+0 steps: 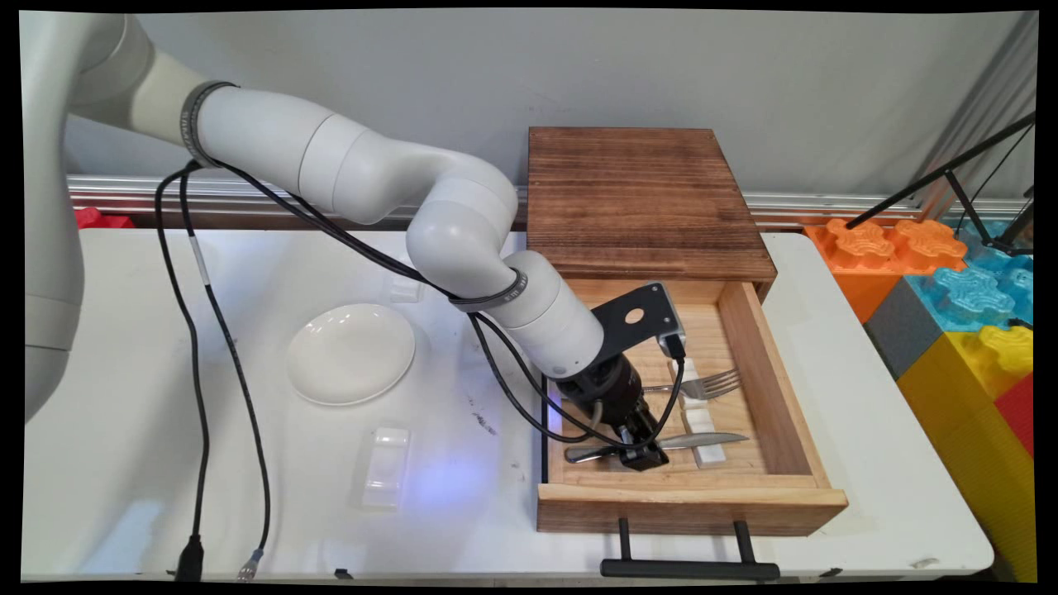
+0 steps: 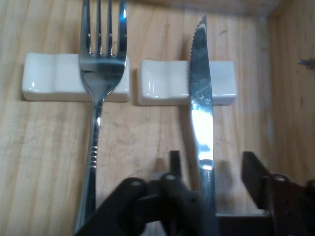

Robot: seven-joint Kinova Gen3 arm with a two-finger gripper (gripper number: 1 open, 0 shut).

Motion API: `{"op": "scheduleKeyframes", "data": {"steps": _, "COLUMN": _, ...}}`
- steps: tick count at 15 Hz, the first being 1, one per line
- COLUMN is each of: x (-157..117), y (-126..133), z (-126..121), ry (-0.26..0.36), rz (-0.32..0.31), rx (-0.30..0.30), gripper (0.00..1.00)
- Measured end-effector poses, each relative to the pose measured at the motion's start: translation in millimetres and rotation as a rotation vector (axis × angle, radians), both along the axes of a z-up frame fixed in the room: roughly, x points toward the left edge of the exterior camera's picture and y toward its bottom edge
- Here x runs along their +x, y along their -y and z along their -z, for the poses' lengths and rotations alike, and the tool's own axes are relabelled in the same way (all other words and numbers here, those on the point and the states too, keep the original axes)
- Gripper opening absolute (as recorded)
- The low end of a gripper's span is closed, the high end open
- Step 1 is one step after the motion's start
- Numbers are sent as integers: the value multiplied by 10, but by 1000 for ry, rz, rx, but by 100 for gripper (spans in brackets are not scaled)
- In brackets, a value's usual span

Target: Place the picked object into the drawer

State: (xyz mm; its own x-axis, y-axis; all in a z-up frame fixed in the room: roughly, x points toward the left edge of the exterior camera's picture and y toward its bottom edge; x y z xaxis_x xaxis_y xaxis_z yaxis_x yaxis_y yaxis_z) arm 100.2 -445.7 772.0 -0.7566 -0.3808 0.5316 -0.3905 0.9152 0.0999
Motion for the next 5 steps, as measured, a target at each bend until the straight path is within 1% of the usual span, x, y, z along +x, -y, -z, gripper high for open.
{"op": "scheduleKeyframes", "data": {"steps": 5, "x": 6, "y": 16, "z": -48, "ry": -7, "rz": -3, "rx": 4, "gripper": 100}}
